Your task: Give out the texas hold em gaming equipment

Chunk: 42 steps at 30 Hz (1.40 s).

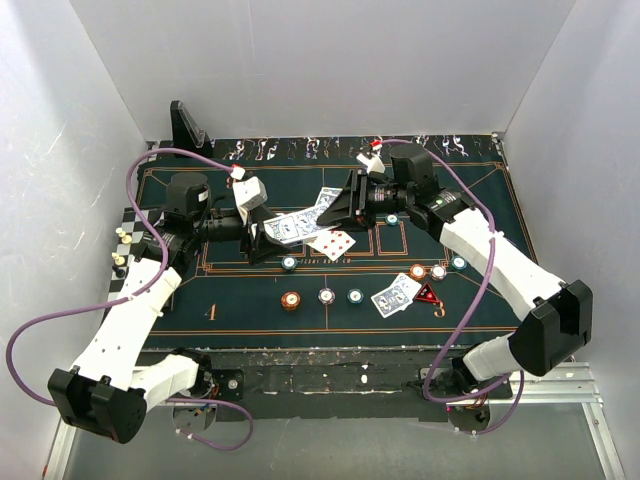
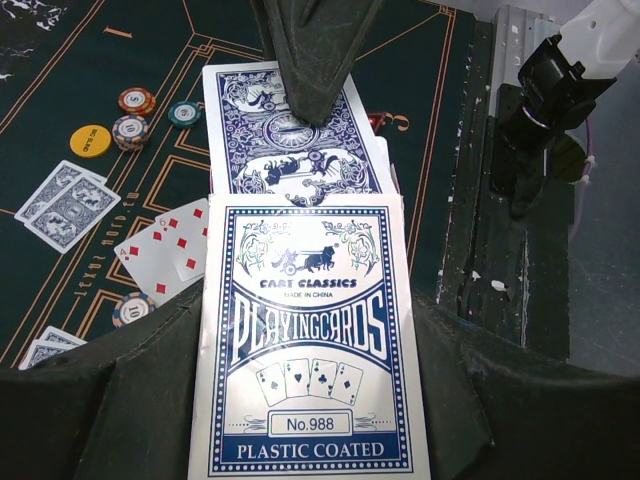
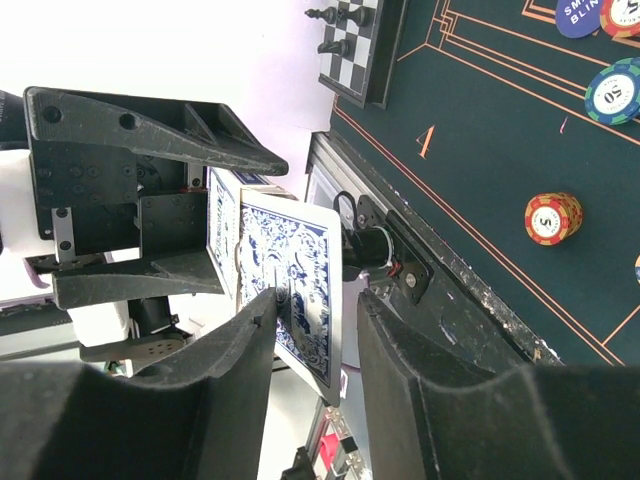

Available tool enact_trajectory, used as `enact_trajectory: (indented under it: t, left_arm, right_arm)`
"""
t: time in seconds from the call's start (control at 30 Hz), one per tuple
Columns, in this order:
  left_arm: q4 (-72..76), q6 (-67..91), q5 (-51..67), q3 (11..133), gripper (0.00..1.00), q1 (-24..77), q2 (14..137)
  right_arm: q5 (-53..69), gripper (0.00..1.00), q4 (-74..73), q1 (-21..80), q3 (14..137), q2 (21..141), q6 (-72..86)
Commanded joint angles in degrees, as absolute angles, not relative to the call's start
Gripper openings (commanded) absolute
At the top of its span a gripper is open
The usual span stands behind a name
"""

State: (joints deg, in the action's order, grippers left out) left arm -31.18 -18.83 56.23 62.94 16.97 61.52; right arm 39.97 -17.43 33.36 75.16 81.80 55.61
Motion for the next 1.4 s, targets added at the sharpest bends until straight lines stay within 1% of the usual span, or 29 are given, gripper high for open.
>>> enact_trajectory:
  t: [0.0, 0.17, 0.3, 0.47, 0.57, 0.67, 0.9, 1.03, 1.2, 1.37]
  left_arm:
    - [-29.44, -18.89, 57.83, 64.95, 0.10, 16.61, 60.03]
    - [-30.06, -19.77, 57.74, 65.04, 0.09, 16.61, 59.85]
    - [-30.59, -19.95, 57.57, 64.95, 0.09, 16.61, 59.77]
    - [-30.76, -20.30, 57.48, 65.04, 0.09, 16.61, 59.76]
    - [-30.85, -20.30, 57.48, 65.04, 0.10, 16.61, 59.68]
    - [-31.20, -20.48, 57.31, 65.04, 0.10, 16.61, 59.68]
    - [-31.82, -20.74, 56.95, 65.04, 0.09, 16.61, 59.77]
    - [-32.34, -21.18, 56.60, 64.78, 0.10, 16.61, 59.76]
    - [-34.10, -22.41, 56.25, 64.95, 0.10, 16.61, 59.59]
    - [-35.16, -22.59, 56.16, 65.48, 0.11, 16.61, 59.24]
  right_arm:
    - [39.64, 0.43, -16.96, 32.43, 74.88, 78.49, 55.37]
    - [39.11, 0.33, -16.87, 31.38, 74.88, 76.99, 55.72]
    - [38.76, 0.28, -17.84, 30.59, 74.88, 75.94, 55.46]
    - [38.85, 0.16, -18.89, 29.09, 74.62, 74.80, 54.93]
    - [38.93, 0.07, -19.51, 28.22, 74.71, 74.09, 54.76]
    - [38.76, 0.02, -20.13, 27.42, 74.88, 73.57, 54.49]
    - [38.85, 0.01, -23.72, 23.47, 78.13, 71.63, 52.13]
    - [36.49, 0.01, -29.77, 20.57, 81.99, 71.37, 47.30]
    - [23.58, 0.01, -40.41, 20.30, 86.39, 74.78, 35.53]
    - [8.83, 0.01, -45.17, 21.53, 87.54, 81.46, 27.52]
